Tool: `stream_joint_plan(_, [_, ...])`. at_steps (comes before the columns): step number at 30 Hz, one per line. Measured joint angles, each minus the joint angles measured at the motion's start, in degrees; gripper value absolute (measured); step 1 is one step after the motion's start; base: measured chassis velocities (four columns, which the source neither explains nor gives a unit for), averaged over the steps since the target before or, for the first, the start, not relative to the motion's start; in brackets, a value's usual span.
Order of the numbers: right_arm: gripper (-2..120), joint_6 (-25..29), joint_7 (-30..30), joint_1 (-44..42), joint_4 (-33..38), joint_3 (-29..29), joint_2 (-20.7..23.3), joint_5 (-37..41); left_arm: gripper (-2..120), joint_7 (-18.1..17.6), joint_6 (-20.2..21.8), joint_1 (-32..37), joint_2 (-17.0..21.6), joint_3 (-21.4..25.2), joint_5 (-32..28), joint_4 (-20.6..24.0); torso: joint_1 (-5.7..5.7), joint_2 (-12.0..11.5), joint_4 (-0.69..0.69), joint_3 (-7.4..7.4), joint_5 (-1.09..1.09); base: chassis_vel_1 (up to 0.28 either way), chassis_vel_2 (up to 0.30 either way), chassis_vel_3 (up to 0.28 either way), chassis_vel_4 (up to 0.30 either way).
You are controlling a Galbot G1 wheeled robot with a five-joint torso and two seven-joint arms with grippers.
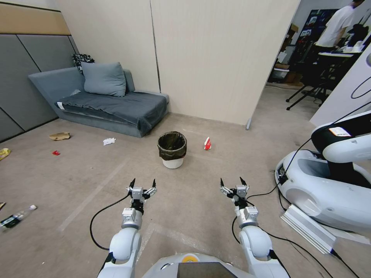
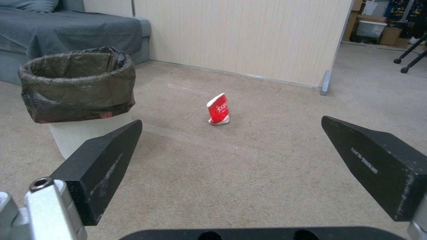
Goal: Pick up the trash bin, then pick up the garbage from the floor and place it into the trash bin.
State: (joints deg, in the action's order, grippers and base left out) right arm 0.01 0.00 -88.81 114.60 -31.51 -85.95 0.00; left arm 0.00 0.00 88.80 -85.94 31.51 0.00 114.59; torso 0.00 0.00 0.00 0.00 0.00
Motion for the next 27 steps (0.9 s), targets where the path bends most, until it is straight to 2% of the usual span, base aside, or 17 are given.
stream_joint_plan(27, [100, 0.0, 0.0, 0.0, 0.0, 0.0, 0.0, 0.0, 100, 0.0, 0.0, 0.0, 0.0, 0.0, 0.0, 0.0, 0.0, 0.0, 0.0, 0.0, 0.0, 0.0, 0.0, 0.0, 0.0])
